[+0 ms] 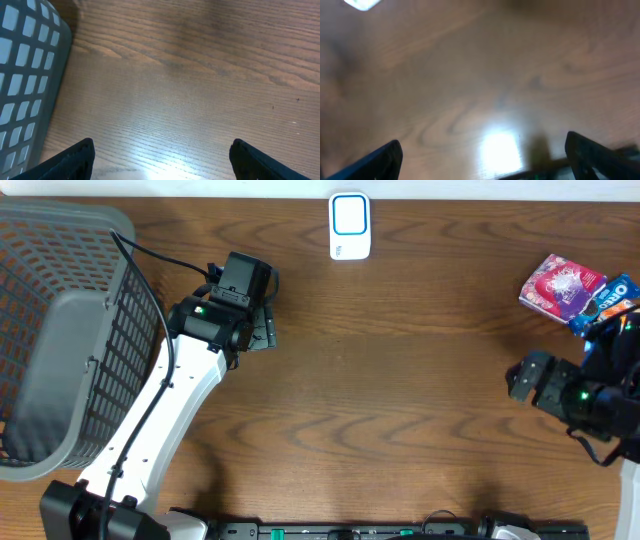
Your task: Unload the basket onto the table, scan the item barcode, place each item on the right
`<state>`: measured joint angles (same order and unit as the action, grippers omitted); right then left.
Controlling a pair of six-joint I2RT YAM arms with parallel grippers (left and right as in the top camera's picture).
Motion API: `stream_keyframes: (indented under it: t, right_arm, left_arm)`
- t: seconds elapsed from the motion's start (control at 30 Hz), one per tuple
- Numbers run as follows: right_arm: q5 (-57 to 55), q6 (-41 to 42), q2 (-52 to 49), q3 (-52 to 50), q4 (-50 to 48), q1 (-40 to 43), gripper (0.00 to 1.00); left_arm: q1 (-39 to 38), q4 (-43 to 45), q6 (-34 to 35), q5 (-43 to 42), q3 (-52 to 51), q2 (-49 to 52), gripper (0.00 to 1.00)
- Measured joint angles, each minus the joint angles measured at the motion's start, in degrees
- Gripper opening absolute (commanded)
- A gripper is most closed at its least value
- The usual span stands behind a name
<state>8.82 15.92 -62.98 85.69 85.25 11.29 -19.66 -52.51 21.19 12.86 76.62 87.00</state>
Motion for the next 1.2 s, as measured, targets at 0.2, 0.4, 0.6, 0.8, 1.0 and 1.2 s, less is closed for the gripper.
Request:
stream_keyframes:
  t: [0.2,0.4,0.6,0.8,1.0,1.2]
  right_arm:
    - [-0.4,-1.5,8.7,-12.2,-18.4,-7.0,0.99]
    - [-0.2,-2.1,19.7,-26.1,-26.4,-14.4,0.99]
    - [-1.6,-2.2,28.4,-36.8,-30.9,-15.2,0.99]
    - [-2.6,-2.4,36.1,-50.9,-44.2,-15.3,0.99]
    - [-2.7,-2.8,43.6,-65.2,-61.2,-17.6,0.99]
    - [-2.6,-3.6,49.8,-73.6,-72.9,-18.4,0.99]
  left_arm:
    - [0.0,0.2,0.0,0.0,0.0,0.0,0.86]
    - [0.0,0.0,0.0,0.0,0.0,0.0,0.86]
    - [0.0,0.0,0.0,0.0,0.0,0.0,0.86]
    - [0.0,0.0,0.0,0.0,0.0,0.0,0.86]
    - [0.0,0.0,0.0,0.0,0.0,0.0,0.86]
    - [0.0,0.0,0.0,0.0,0.0,0.0,0.86]
